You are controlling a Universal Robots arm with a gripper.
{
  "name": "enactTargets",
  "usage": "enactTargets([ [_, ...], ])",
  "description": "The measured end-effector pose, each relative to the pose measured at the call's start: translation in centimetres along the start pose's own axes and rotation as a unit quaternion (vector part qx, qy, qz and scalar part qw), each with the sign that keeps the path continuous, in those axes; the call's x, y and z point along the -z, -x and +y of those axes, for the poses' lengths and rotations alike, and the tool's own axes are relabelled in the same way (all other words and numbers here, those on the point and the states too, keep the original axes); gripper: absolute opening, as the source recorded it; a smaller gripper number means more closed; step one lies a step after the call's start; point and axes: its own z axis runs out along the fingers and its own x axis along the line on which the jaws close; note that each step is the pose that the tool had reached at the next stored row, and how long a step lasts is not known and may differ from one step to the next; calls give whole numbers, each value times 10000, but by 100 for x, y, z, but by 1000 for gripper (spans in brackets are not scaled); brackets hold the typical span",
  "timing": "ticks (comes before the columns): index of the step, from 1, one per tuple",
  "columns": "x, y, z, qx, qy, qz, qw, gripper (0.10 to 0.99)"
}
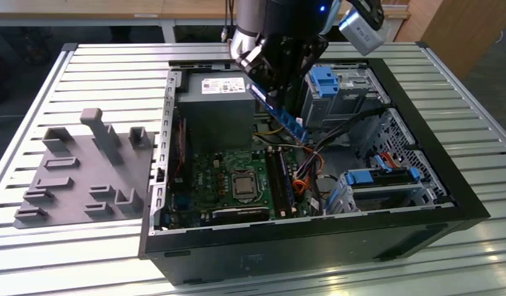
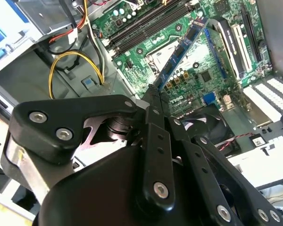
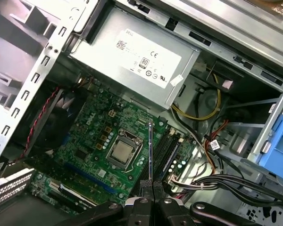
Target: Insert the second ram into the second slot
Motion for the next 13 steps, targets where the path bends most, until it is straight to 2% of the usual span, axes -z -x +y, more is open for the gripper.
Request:
enactTargets([
  [7,0,0,0,-316,3,-12,9995,114],
  [13,-1,1,0,-552,4,-20,9985,114],
])
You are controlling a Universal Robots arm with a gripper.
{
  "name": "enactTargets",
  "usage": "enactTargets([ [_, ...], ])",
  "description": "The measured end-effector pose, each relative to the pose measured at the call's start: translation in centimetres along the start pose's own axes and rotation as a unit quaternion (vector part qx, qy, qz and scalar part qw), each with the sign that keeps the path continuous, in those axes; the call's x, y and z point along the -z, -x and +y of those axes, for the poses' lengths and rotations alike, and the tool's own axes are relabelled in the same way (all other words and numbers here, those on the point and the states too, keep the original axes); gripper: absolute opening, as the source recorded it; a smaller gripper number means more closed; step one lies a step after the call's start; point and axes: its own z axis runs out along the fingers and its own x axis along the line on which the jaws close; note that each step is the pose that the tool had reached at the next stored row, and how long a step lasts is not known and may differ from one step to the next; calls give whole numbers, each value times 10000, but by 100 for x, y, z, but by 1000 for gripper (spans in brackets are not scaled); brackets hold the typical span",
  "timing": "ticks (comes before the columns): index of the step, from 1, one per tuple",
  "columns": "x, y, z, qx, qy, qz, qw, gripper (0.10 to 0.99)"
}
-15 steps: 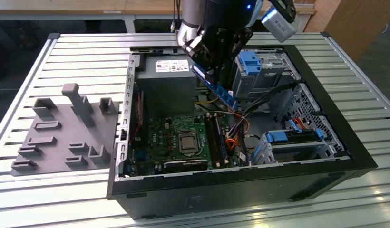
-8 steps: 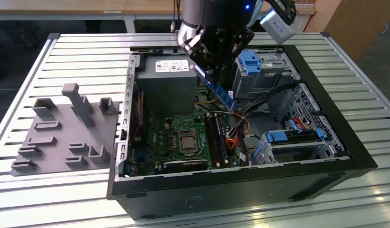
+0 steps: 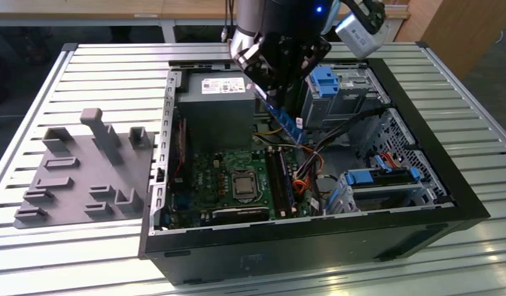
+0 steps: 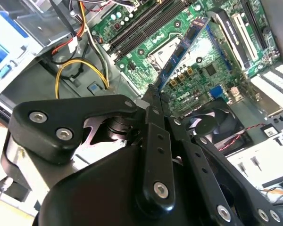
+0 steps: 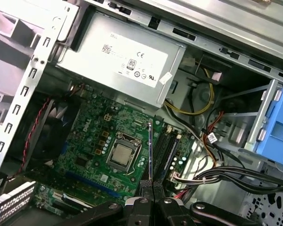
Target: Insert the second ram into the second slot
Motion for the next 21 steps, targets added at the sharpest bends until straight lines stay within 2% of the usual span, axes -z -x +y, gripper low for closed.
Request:
enactTargets([
  [5,-1,0,0,-305,2,-11,9995,114],
  [10,-1,0,1,-621,4,-22,9981,114],
  [16,-4,0,1,-1012,5,-36,9949,114],
  [21,-6,0,1,-1317,7,-47,9913,114],
])
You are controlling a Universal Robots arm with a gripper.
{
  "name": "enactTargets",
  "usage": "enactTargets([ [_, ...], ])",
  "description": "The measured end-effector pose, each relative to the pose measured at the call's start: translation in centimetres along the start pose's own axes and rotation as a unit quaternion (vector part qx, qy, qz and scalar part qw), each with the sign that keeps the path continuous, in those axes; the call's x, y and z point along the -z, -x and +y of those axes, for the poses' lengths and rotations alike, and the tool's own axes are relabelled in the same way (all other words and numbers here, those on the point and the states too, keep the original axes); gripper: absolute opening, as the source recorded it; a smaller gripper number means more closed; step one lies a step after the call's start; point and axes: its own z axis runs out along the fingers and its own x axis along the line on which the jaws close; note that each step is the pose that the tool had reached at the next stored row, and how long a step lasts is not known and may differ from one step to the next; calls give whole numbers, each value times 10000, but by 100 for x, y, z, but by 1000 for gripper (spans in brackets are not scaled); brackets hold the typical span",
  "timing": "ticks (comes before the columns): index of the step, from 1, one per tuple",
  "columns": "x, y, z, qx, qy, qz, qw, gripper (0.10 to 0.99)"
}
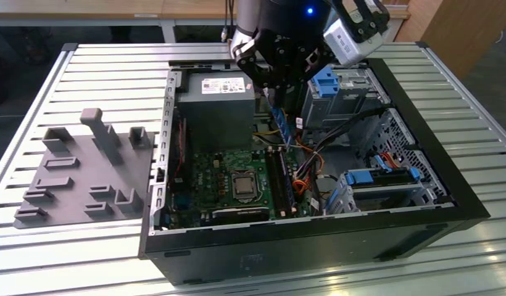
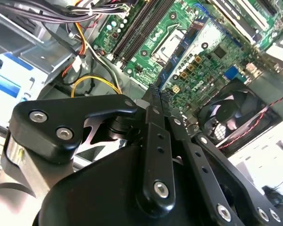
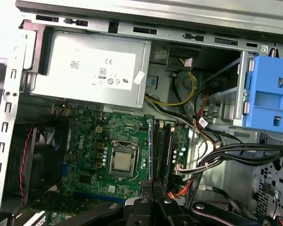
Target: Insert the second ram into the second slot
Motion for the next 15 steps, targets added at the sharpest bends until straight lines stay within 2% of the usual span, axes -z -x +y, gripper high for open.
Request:
enactTargets([
  [5,-1,0,0,-286,2,-10,9996,114],
  [10,-6,0,0,-543,4,-19,9985,114],
  [15,-35,1,-1,-586,3,-25,9983,114],
])
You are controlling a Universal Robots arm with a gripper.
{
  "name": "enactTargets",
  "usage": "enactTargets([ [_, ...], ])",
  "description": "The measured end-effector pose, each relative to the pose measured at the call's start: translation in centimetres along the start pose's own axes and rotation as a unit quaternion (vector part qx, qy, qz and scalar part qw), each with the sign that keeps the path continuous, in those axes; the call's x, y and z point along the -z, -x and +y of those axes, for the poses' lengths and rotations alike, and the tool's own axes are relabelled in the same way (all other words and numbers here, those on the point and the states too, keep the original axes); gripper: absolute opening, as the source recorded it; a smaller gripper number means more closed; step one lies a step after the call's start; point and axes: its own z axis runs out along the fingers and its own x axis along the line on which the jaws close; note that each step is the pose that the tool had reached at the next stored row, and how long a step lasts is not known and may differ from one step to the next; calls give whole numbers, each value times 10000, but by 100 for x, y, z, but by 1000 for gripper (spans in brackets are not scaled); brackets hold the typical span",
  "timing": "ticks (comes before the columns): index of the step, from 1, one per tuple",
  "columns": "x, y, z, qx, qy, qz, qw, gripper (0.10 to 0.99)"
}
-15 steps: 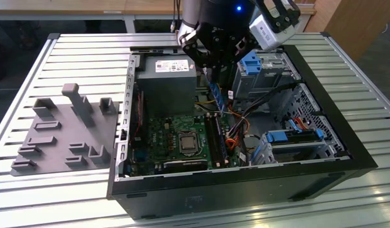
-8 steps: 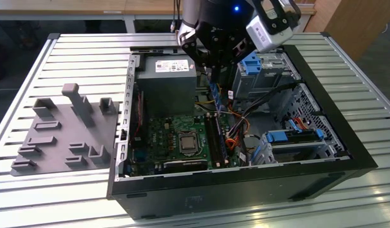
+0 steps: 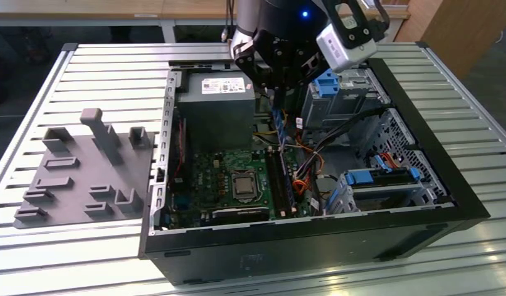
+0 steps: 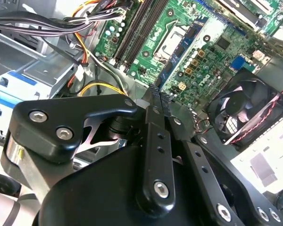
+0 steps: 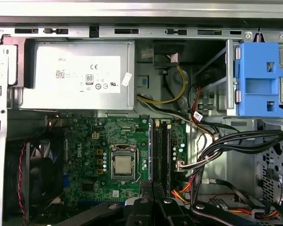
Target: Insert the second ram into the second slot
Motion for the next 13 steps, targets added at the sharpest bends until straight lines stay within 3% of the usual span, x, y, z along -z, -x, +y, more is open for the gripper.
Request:
enactTargets([
  [13,-175,2,-6,-1,-4,-5,10000,114],
])
